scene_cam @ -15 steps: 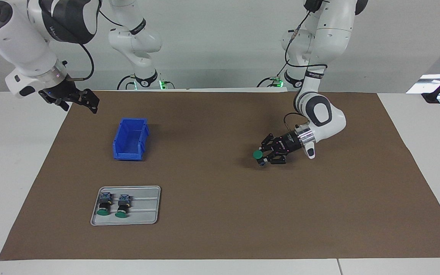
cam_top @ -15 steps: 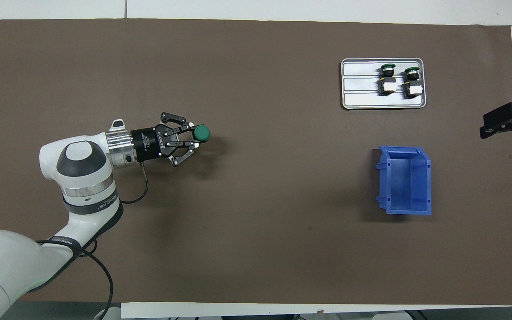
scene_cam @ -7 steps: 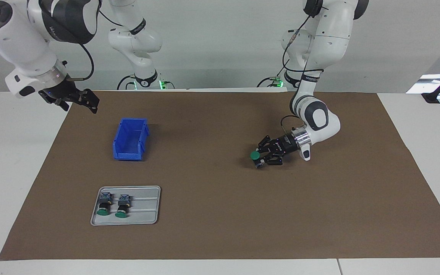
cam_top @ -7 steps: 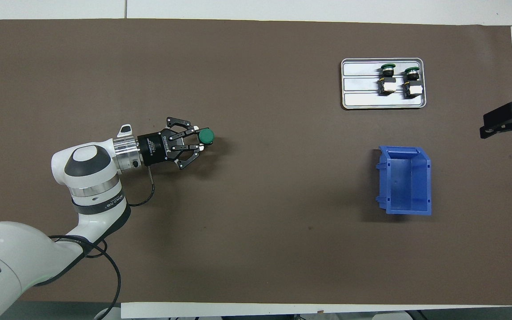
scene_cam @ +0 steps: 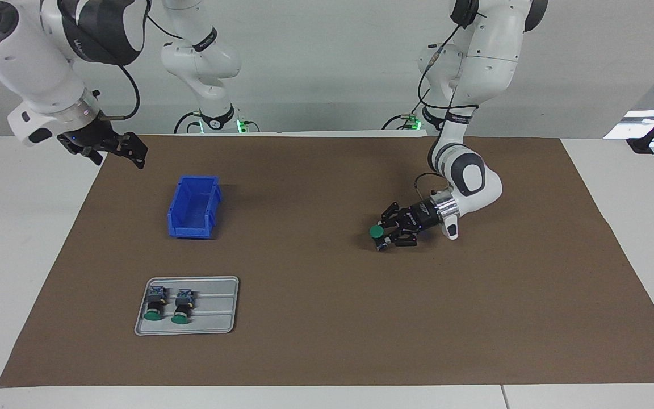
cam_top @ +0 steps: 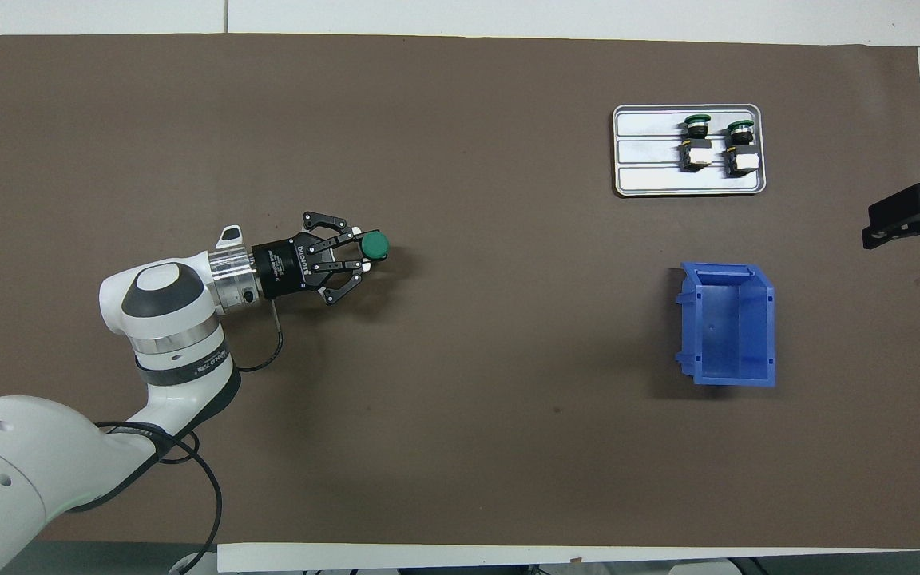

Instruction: Place and press button with both arms

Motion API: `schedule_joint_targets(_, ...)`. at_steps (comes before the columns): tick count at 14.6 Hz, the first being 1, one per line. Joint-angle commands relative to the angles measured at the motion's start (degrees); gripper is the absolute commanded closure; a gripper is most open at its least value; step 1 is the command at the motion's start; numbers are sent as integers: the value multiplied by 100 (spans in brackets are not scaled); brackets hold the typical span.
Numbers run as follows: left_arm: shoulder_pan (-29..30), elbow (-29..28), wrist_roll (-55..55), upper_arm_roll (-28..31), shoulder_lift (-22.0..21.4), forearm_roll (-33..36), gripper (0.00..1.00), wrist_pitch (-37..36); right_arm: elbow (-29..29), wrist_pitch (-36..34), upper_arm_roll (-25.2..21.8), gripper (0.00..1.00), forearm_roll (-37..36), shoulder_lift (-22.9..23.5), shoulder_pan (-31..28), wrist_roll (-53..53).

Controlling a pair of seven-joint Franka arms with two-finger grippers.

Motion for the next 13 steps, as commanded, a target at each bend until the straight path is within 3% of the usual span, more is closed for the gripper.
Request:
schedule_joint_targets(1, 98, -70, 198, 11, 29, -144, 97, -354, -151, 3, -38, 1, 27, -128, 16, -110)
schedule_joint_targets(7, 143, -70, 198, 2, 29, -188, 94, -302, -151, 3, -38, 1, 35, -128, 16, -110)
schedule_joint_targets(9, 151, -78, 198, 11, 29, -197, 82, -293, -151, 3, -38, 1, 27, -128, 16, -110)
schedule_joint_targets(13, 125, -96, 207, 11, 29, -197, 75, -215, -151, 3, -38, 1, 35, -128, 16, -110)
